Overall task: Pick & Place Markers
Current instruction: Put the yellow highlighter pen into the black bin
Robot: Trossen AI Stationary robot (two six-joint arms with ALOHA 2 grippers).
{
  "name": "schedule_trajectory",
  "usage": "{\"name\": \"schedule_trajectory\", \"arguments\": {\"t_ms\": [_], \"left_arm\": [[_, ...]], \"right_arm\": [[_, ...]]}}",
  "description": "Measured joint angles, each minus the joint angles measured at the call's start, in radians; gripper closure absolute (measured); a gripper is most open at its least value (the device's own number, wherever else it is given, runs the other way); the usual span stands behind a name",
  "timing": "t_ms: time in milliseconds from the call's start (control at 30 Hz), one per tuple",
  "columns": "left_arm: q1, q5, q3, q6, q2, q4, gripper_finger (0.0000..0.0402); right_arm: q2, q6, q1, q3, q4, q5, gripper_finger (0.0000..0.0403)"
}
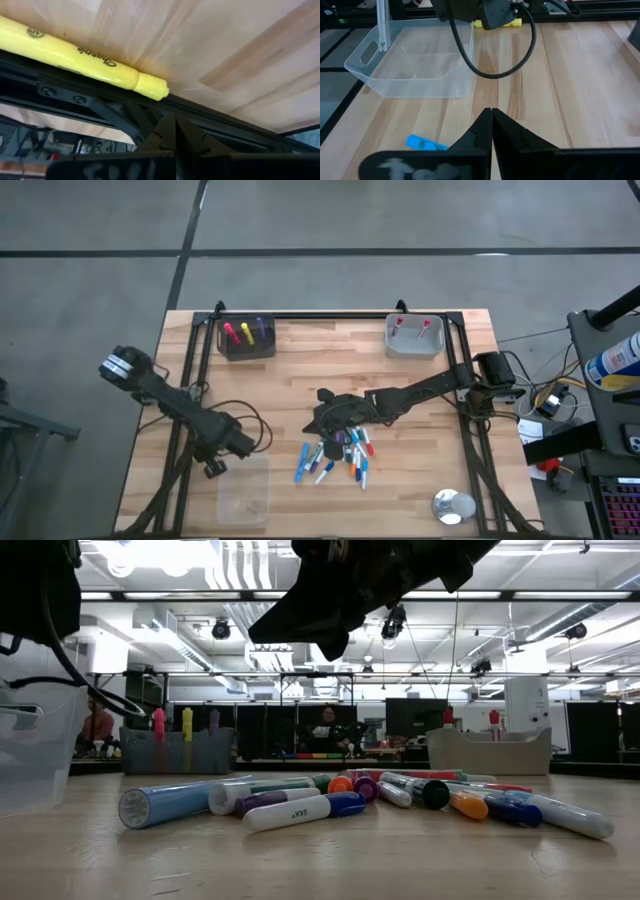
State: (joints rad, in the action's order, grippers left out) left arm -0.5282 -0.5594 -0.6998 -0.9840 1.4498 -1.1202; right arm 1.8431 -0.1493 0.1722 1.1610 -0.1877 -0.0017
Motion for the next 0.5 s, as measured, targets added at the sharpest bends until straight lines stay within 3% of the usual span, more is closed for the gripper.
{"name": "schedule_trajectory", "arguments": {"t_ms": [500], "left_arm": [[0.001,-0.032,0.033,0.109,0.113,-0.04,0.0402]], "right_arm": [[0.0,0.0,0.0,0.0,-0.001,0.0,0.0394]]}}
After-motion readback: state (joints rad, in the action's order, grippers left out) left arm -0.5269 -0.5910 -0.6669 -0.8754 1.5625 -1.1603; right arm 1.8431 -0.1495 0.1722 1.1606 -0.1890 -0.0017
